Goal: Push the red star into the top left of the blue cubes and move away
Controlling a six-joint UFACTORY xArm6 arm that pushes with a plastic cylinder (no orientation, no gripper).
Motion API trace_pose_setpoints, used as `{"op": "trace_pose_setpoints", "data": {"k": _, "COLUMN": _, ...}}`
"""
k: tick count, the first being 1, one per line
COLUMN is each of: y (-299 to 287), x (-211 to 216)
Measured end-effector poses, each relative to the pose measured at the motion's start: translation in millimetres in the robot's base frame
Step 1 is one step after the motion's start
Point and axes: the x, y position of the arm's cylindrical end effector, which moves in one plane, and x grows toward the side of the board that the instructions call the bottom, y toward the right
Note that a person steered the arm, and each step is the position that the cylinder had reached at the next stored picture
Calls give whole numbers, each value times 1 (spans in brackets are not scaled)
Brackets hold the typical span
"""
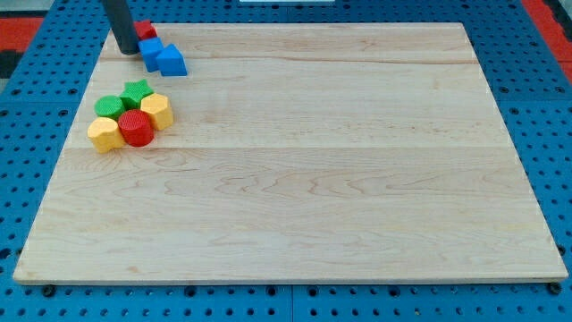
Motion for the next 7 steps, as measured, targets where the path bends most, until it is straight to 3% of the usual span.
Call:
{"op": "trace_pose_setpoints", "data": {"k": 3, "y": 42, "x": 16}}
{"op": "trace_pose_setpoints", "data": {"k": 5, "y": -41, "x": 18}}
{"op": "trace_pose_setpoints", "data": {"k": 7, "y": -48, "x": -35}}
